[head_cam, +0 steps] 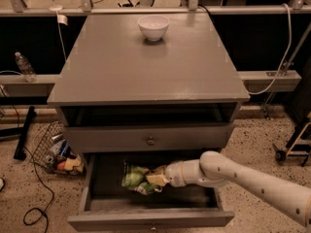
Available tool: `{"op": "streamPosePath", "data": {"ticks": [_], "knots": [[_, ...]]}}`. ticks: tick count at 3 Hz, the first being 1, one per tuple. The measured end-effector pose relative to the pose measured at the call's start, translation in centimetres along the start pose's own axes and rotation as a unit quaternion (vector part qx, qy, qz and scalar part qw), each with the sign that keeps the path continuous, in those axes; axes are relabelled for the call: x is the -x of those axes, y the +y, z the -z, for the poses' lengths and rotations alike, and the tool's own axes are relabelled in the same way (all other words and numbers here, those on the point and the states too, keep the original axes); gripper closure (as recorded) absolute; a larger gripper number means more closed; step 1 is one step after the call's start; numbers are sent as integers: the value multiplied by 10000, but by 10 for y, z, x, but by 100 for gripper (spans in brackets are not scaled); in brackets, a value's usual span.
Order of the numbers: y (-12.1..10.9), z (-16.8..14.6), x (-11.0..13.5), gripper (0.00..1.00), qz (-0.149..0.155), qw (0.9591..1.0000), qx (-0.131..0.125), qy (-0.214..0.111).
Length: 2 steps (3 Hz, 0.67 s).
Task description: Pick green jalapeno chip bag from middle drawer and place on counter
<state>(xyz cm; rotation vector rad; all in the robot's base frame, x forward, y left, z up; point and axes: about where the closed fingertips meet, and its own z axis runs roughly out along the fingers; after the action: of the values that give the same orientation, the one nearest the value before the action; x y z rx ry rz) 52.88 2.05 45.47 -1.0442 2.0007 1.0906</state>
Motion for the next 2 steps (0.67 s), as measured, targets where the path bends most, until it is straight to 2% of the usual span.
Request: {"op": "streamPosePath", "data": {"ticks": [1, 2], "knots": [[30, 36, 28, 100, 387, 9971, 512, -418], [56, 60, 48, 100, 747, 9913, 883, -634]]}}
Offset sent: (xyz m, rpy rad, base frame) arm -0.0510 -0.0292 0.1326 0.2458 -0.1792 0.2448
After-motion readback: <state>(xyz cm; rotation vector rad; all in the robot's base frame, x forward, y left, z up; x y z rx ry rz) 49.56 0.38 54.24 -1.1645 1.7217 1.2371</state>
